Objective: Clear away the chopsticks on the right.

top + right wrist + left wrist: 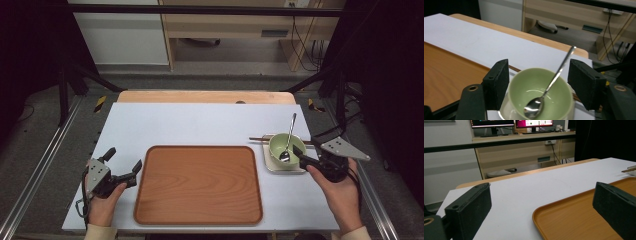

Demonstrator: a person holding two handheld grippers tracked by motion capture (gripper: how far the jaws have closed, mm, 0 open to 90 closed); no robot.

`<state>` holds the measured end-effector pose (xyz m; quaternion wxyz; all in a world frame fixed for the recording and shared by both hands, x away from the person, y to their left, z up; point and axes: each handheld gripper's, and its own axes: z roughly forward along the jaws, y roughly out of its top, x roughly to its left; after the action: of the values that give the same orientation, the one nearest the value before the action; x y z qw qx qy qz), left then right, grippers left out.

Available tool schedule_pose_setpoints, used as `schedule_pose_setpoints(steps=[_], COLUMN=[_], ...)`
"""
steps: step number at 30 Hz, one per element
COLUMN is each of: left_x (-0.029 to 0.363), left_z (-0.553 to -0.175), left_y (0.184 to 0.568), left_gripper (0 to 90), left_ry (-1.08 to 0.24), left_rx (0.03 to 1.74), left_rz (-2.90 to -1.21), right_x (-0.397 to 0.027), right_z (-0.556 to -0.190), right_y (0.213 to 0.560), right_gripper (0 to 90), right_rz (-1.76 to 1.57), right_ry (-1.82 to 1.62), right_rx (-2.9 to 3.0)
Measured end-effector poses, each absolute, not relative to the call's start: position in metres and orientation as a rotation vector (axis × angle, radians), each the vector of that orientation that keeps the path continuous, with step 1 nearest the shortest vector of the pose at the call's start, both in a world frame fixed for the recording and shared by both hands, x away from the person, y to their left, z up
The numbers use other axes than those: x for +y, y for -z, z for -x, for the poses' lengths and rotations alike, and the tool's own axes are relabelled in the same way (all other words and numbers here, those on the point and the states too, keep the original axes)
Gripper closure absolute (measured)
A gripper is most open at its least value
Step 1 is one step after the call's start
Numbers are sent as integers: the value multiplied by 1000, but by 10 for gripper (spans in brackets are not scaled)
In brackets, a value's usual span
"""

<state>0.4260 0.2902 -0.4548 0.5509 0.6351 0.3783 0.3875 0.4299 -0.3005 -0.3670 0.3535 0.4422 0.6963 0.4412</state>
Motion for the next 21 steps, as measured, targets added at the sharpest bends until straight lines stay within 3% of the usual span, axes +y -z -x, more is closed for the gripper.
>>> schedule_pose_setpoints(steps=[12,21], left_x=[293,295], left_z=[-423,-421], left_y=[458,458], left_gripper=[16,19], left_ry=[-910,-926], left_rx=[901,901], left_rz=[-1500,-1499], right_x=[-340,-377], right_z=[-469,-517], right_y=[364,378], right_gripper=[351,453], right_rz=[-1259,-1410], right_ry=[-1034,-909], right_rx=[1804,1779])
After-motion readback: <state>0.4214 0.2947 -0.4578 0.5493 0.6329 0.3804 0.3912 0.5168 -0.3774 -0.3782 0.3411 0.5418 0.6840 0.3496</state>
